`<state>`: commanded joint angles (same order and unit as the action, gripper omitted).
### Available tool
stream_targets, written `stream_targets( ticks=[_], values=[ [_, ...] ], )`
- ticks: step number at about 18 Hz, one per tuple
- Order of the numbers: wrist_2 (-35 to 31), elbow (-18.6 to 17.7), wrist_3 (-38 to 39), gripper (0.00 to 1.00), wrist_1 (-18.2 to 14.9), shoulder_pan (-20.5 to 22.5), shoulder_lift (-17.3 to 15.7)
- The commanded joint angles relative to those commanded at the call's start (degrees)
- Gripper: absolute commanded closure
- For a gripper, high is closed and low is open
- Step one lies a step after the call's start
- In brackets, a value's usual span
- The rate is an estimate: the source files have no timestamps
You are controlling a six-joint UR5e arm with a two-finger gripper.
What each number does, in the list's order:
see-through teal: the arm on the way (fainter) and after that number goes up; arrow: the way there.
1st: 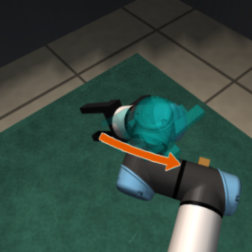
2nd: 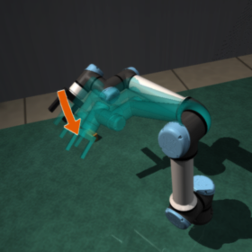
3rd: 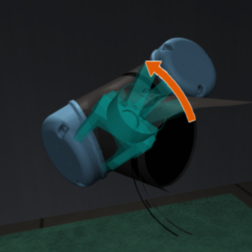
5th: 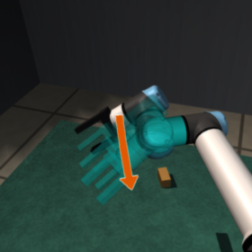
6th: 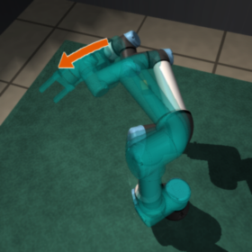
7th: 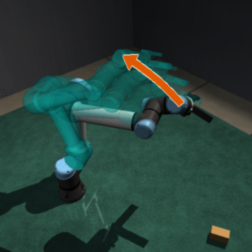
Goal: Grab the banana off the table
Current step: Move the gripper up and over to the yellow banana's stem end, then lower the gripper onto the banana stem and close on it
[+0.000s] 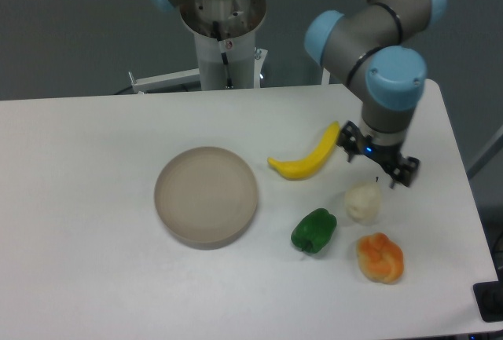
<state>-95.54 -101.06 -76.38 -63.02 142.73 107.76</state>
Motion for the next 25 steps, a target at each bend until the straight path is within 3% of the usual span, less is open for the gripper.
stream_targets(
  ticks=[4,8,14,25],
  values=[
    [0.0,-4.92,0.17,0.0,0.35,0.0,-1.05],
    [0.0,-9.32,-0.18,0.0,7.99,0.09,-1.06],
    [0.09,-11.52,0.0,0.0,11.16,0.0,-0.53],
    [0.09,-12.85,0.7,0.0,11.34,-0.09,0.61]
  ],
)
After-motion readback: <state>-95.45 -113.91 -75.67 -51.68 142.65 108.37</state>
